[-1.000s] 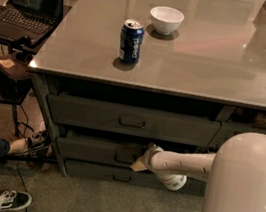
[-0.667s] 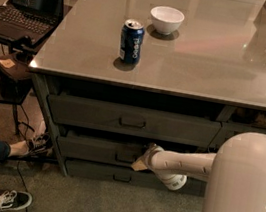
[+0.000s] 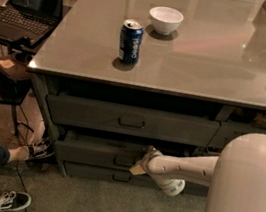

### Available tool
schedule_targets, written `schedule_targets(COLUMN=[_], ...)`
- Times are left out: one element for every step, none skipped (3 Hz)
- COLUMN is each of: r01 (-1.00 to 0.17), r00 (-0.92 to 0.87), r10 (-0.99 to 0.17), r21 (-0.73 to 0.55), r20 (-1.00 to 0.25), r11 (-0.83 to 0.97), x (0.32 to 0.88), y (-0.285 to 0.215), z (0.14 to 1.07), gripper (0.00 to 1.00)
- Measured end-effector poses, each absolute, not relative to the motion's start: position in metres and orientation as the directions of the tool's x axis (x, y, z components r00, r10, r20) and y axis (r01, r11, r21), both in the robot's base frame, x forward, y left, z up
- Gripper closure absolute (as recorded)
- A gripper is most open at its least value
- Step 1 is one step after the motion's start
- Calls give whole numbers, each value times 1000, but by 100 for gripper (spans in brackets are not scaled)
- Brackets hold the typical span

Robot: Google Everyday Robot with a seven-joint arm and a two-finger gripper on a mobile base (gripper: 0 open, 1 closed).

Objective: Open middle drawer

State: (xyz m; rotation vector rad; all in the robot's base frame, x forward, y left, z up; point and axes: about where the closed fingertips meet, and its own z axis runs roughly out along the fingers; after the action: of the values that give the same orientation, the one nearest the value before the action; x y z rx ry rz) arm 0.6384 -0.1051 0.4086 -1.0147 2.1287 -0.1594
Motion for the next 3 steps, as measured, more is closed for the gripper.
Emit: schedule_targets(r01=[-597,-568,-568], r00=[-413,-437,-437], r10=[-692,-665,-665], r21=[-398,-387,-387], r20=[-592,-606,-606], r11=[696,726,726], x=[635,630,630], y=[-109,-114,-114], z=[413,420,420], gripper=[100,100,100])
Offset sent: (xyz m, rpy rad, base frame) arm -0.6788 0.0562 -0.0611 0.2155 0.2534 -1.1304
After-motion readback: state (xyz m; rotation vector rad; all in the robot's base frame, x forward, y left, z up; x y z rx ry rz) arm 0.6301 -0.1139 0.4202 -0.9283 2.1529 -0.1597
